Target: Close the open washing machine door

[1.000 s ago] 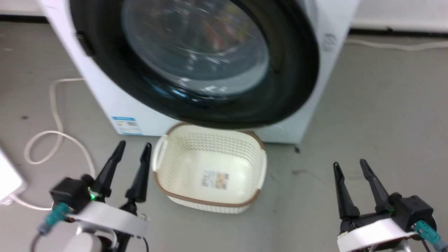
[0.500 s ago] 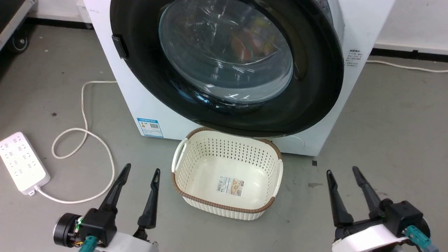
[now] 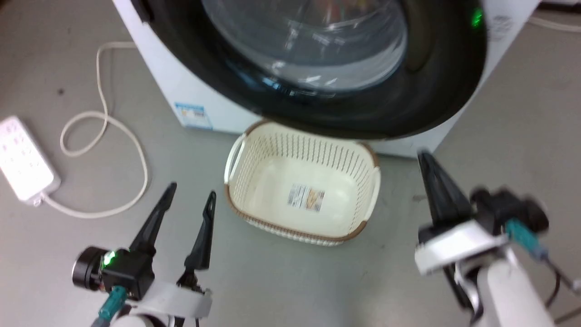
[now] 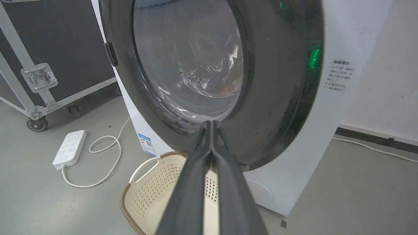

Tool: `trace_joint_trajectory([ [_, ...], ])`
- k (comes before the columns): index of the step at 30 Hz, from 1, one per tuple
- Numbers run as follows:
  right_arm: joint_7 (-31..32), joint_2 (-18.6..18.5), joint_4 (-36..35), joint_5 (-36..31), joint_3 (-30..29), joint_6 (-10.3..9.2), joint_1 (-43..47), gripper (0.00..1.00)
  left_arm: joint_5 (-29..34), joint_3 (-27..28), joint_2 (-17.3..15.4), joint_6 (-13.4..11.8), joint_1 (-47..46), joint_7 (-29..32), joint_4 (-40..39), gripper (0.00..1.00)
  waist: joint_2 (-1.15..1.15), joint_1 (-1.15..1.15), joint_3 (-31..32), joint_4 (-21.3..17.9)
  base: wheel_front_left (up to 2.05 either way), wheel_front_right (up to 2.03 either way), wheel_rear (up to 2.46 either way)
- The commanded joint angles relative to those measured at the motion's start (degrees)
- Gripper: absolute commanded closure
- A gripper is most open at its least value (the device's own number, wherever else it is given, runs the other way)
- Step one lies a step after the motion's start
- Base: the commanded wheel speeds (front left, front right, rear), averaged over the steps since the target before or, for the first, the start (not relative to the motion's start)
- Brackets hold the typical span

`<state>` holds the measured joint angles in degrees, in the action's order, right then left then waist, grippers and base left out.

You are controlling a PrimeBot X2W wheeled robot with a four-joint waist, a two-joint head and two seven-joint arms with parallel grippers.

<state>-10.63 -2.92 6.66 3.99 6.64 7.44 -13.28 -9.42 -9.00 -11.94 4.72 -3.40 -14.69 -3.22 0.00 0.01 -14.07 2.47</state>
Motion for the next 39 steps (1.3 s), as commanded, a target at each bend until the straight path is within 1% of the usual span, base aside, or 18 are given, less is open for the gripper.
trace_joint_trajectory([
  [1, 1.18, -1.29, 0.6, -0.91, 0.99, 0.05, -4.76, 1.0, -0.13, 0.54, 0.55, 0.38, -1.82, -0.3, -0.13, 0.0, 0.0, -0.01, -4.07, 2.19, 0.0, 0.0, 0.0],
  [2, 1.18, -1.29, 0.6, -0.91, 0.99, 0.05, -4.76, 1.0, -0.13, 0.54, 0.55, 0.38, -1.82, -0.3, -0.13, 0.0, 0.0, -0.01, -4.07, 2.19, 0.0, 0.0, 0.0],
  [3, 2.39, -3.03, 1.15, -0.86, 1.39, 0.05, -8.55, 1.0, -0.56, 0.85, 1.0, 0.77, -2.84, -0.3, 0.22, 0.0, 0.0, -0.01, -5.96, 3.11, 0.0, 0.0, 0.0],
  [4, 2.93, -3.79, 1.57, -0.39, 1.15, 0.05, -10.41, 1.0, -0.44, 0.85, 1.09, 0.95, -3.33, -0.3, 0.35, 0.0, 0.0, -0.01, -6.76, 3.55, 0.0, 0.0, 0.0],
  [5, 2.93, -3.79, 1.57, -0.39, 1.15, 0.05, -10.41, 1.0, -0.44, 0.85, 1.09, 0.95, -3.33, -0.3, 0.35, 0.0, 0.0, -0.01, -6.76, 3.55, 0.0, 0.0, 0.0],
  [6, 4.02, -5.52, 2.54, -0.09, -0.03, 0.05, -13.91, 1.0, -0.43, 0.98, 1.54, 1.24, -4.22, -0.3, 0.46, 0.0, 0.0, -0.01, -8.17, 4.46, 0.0, 0.0, 0.0],
  [7, 4.02, -5.52, 2.54, -0.09, -0.03, 0.05, -13.91, 1.0, -0.43, 0.98, 1.54, 1.24, -4.22, -0.3, 0.46, 0.0, 0.0, -0.01, -8.17, 4.46, 0.0, 0.0, 0.0],
  [8, 4.57, -6.31, 3.06, 0.01, -0.67, 0.05, -15.43, 1.0, -0.44, 1.07, 1.78, 1.37, -4.6, -0.3, 0.49, 0.0, 0.0, -0.01, -8.8, 4.89, 0.0, 0.0, 0.0],
  [9, 5.6, -7.88, 4.21, 0.08, -2.03, 0.05, -18.22, 1.0, -0.46, 1.31, 2.3, 1.58, -5.18, -0.3, 0.48, 0.0, 0.0, -0.01, -9.9, 5.65, 0.0, 0.0, 0.0],
  [10, 5.6, -7.88, 4.21, 0.08, -2.03, 0.05, -18.22, 1.0, -0.46, 1.31, 2.3, 1.58, -5.18, -0.3, 0.48, 0.0, 0.0, -0.01, -9.9, 5.65, 0.0, 0.0, 0.0],
  [14, 7.84, -10.33, 6.81, 0.34, -5.93, 0.05, -23.93, 1.0, -0.49, 1.94, 3.17, 2.08, -6.45, -0.3, 0.66, 0.0, 0.0, -0.01, -11.96, 6.97, 0.0, 0.0, 0.0],
  [23, 10.5, -12.55, 9.23, 0.3, -10.12, 0.05, -31.04, 1.0, -0.59, 2.55, 4.47, 2.52, -8.2, -0.3, 0.27, 0.0, 0.0, -0.01, -14.26, 8.07, 0.0, 0.0, 0.0],
  [30, 12.02, -14.07, 13.0, -0.44, -12.95, 0.05, -37.35, 1.0, -0.74, 2.94, 4.98, 2.68, -8.75, -0.3, 0.29, 0.0, 0.0, -0.01, -15.65, 8.21, 0.0, 0.0, 0.0],
  [34, 12.41, -14.14, 14.93, -1.53, -14.52, 0.05, -39.58, 1.0, -0.8, 3.24, 4.9, 2.73, -9.01, -0.3, 0.47, 0.0, 0.0, -0.01, -15.91, 8.16, 0.0, 0.0, 0.0],
  [39, 11.93, -13.33, 16.97, -2.25, -15.84, 0.05, -40.84, 1.0, -0.73, 3.38, 4.91, 2.75, -9.26, -0.3, 0.77, 0.0, 0.0, -0.01, -15.51, 7.84, 0.0, 0.0, 0.0],
])
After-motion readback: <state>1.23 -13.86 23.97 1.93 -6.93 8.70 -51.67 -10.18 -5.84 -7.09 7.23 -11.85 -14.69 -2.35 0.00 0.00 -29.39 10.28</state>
